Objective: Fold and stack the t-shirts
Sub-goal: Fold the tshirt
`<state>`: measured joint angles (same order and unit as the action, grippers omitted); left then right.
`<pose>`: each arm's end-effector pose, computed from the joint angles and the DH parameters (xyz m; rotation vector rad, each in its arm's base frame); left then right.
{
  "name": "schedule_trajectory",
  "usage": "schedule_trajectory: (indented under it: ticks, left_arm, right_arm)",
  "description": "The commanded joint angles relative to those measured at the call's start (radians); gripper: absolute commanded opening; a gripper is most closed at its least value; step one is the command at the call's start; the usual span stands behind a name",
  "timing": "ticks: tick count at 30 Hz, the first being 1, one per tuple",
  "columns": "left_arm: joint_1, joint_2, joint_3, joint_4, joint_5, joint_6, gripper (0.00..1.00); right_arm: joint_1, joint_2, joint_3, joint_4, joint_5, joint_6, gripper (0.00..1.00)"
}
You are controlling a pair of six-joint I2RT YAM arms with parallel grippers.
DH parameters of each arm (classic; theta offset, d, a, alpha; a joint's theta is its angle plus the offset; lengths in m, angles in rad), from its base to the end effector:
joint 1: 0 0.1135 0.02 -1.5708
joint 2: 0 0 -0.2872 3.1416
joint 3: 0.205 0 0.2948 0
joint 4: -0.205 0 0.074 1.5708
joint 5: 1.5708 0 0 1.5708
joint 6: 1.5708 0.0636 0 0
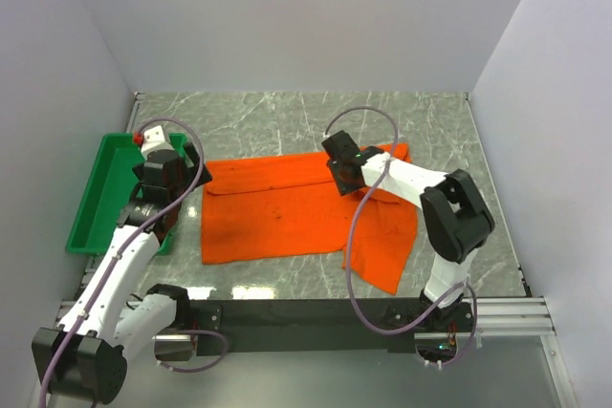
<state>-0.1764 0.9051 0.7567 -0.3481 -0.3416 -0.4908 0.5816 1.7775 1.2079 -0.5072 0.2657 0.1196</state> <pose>0.2545 -0.0237 0.2923 -0.5228 1.9686 -0.0649 0.3589 0.2160 0.1703 -0.5076 2.5390 -0.1007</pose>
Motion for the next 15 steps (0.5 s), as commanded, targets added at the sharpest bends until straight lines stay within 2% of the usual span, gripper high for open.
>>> schedule_trajectory:
  ticks: [1,15]
  left_arm:
    - [-0.003,-0.008,-0.005,0.011,-0.056,0.015,0.99]
    - [-0.003,0.006,0.0,-0.002,-0.057,0.011,0.99]
  right_arm:
    - [0.032,0.046,0.064,-0.034,0.105,-0.06,0.37]
    - [0.043,0.137,0.076,-0.014,0.208,-0.098,0.38]
